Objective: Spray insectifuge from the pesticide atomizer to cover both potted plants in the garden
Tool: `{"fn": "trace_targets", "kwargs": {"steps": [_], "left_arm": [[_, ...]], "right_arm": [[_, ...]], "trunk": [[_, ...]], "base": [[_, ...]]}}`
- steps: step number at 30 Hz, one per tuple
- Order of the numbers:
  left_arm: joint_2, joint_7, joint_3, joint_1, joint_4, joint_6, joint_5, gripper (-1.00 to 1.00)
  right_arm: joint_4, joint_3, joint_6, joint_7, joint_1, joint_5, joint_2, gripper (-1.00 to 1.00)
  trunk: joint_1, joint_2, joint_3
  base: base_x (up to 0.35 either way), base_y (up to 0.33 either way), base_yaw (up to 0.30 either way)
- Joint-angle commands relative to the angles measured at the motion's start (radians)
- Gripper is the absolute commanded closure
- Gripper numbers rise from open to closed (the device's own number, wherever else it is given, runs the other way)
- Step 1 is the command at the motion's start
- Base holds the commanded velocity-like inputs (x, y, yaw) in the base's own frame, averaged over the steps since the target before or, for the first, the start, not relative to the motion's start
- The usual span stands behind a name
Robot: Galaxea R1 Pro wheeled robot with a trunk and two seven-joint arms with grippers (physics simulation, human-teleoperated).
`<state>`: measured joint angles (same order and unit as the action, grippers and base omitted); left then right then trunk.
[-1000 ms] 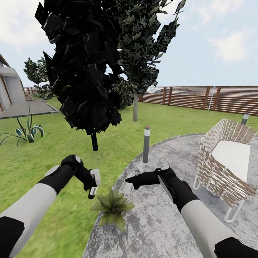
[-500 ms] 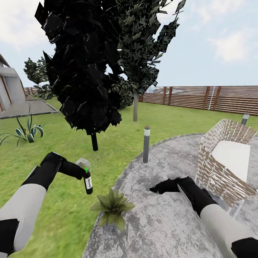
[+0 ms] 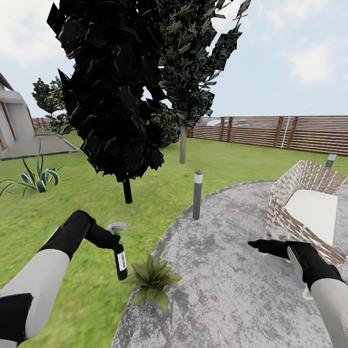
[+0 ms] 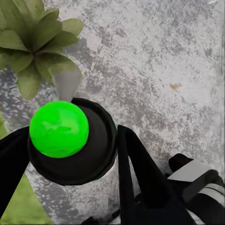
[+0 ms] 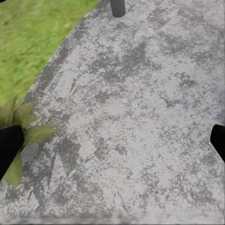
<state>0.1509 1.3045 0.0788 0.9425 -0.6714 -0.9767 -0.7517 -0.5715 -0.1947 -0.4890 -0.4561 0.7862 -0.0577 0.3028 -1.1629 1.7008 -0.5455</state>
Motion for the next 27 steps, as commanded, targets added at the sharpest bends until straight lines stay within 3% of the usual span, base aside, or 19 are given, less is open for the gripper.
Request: {"fn": "trace_targets", "kwargs": {"steps": [1,4,9,14,15,16,22,27], "left_arm": [[-0.001,0.01,0.003,0.001,0.041,-0.009,-0.011,1.0],[-0.007,0.01,-0.004,0.001,0.106,-0.01,-0.028,1.0],[-0.013,0.01,-0.006,0.004,0.122,-0.01,-0.046,1.0],[-0.014,0.01,-0.007,0.004,0.124,-0.01,-0.048,1.0],[-0.015,0.01,-0.008,0.004,0.124,-0.01,-0.048,1.0],[-0.015,0.01,-0.008,0.004,0.124,-0.01,-0.048,1.0],[-0.013,0.012,-0.01,0.004,0.129,-0.01,-0.048,1.0],[-0.011,0.012,-0.019,0.004,0.131,-0.01,-0.048,1.0]], "right_arm": [[0.043,-0.006,-0.005,-0.005,0.001,-0.005,-0.002,-1.0],[0.161,-0.006,-0.002,0.006,0.001,-0.005,-0.004,-1.0],[0.206,-0.009,0.012,0.1,0.001,0.0,-0.005,-1.0],[0.229,-0.009,0.019,0.112,0.001,0.002,-0.005,-1.0],[0.303,-0.009,0.02,0.111,0.001,0.002,-0.005,-1.0],[0.317,-0.009,0.02,0.112,0.001,0.003,-0.004,-1.0],[0.337,-0.009,0.02,0.112,0.001,0.004,-0.004,-1.0],[0.404,-0.009,0.02,0.115,0.001,0.002,-0.004,-1.0]], "trunk": [[0.0,0.001,-0.001],[0.0,0.001,-0.001],[0.0,0.001,-0.001],[0.0,0.001,-0.001],[0.0,0.001,-0.001],[0.0,0.001,-0.001],[0.0,0.001,-0.001],[0.0,0.001,-0.001]], "base": [[0.0,0.0,0.0],[0.0,0.0,0.0],[0.0,0.0,0.0],[0.0,0.0,0.0],[0.0,0.0,0.0],[0.0,0.0,0.0],[0.009,0.0,0.0],[0.244,0.0,0.0]]}}
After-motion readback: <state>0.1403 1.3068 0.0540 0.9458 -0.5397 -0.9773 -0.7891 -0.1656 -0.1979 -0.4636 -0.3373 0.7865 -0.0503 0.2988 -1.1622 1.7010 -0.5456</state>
